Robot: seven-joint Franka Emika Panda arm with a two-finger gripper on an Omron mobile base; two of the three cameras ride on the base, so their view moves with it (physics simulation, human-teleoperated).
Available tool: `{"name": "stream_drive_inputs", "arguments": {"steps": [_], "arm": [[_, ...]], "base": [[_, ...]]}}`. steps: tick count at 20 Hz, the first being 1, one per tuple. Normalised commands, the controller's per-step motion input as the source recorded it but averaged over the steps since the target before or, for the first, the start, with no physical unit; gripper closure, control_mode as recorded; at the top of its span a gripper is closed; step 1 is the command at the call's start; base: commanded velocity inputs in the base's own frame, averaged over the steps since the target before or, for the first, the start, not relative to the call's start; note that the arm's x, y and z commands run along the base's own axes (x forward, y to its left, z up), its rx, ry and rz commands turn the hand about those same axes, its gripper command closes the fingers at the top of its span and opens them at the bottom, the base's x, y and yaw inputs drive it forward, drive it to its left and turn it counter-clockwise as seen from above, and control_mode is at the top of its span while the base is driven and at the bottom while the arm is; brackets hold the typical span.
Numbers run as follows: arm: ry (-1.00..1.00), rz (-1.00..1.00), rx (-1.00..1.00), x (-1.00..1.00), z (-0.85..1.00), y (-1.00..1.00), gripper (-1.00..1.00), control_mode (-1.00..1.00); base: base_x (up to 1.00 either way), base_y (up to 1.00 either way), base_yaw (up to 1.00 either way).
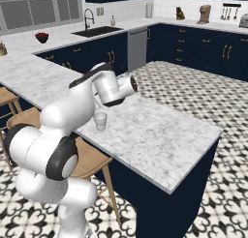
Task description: Take a straw from the drawer in front and place it inside the glass cup on the dining counter.
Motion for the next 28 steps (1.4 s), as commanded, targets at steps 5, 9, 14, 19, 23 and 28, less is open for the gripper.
{"name": "stream_drive_inputs", "arguments": {"steps": [5,9,14,19,23,28], "arm": [[0.0,0.0,0.05,0.43,-0.25,0.01,1.0,-1.0],[0.0,0.0,0.09,0.4,-0.14,0.0,1.0,-1.0],[0.0,0.0,0.05,0.44,-0.23,0.0,1.0,-1.0],[0.0,0.0,0.01,0.43,-0.3,0.0,1.0,-1.0],[0.0,0.0,0.0,0.34,-0.24,0.02,1.0,-1.0],[0.0,0.0,0.0,0.37,-0.14,0.06,1.0,-1.0]], "base": [[0.0,0.0,0.0],[0.0,0.0,0.0],[0.0,0.0,0.0],[0.0,0.0,0.0],[0.0,0.0,0.0],[0.0,0.0,0.0]]}}
